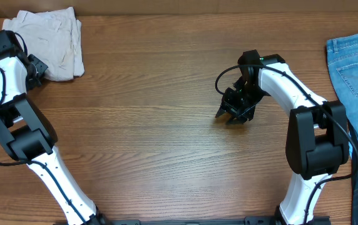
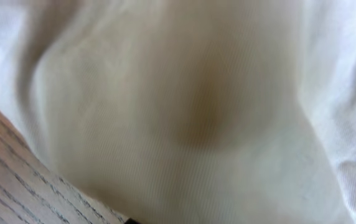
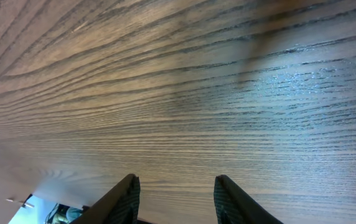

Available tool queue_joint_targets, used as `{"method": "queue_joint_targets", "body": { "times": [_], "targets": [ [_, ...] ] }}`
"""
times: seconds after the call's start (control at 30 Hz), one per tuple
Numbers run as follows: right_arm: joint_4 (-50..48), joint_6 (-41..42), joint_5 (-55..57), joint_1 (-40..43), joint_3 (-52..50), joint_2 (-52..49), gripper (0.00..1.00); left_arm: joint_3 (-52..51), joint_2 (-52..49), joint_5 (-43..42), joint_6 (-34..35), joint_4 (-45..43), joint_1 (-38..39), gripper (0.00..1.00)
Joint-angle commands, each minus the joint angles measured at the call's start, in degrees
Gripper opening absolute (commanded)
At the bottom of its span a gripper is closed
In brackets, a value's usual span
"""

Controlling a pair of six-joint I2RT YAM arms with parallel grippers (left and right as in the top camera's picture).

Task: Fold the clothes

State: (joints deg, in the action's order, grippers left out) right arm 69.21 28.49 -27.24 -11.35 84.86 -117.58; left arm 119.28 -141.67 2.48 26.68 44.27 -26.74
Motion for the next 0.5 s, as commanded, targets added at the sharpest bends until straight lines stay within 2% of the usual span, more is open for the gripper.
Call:
{"method": "queue_joint_targets", "body": {
  "times": [0.0, 0.07, 0.13, 0.37, 0.47],
  "targets": [
    [0.1, 0.1, -0.9, -0.2, 1.0, 2.1, 0.43, 0.4, -1.1, 1.1, -2.3, 0.0, -0.3, 0.19],
    [0.1, 0.2, -0.9, -0.2, 1.0, 2.1, 0.43, 0.7, -1.0, 1.1, -2.3, 1.3, -0.3, 0.4],
    [0.1, 0.2, -0.9, -0.2, 1.0, 2.1, 0.43, 1.4, -1.0, 1.1, -2.3, 3.2, -0.3, 0.49],
    [0.1, 0.0, -0.9, -0.2, 1.0, 2.1, 0.42, 7.5, -1.0, 1.6, -2.3, 12.3, -0.3, 0.53],
    [0.1, 0.0, -0.9, -0.1, 1.0, 2.4, 0.41, 13.1, -1.0, 3.4, -2.2, 18.5, -0.3, 0.51]
  ]
}}
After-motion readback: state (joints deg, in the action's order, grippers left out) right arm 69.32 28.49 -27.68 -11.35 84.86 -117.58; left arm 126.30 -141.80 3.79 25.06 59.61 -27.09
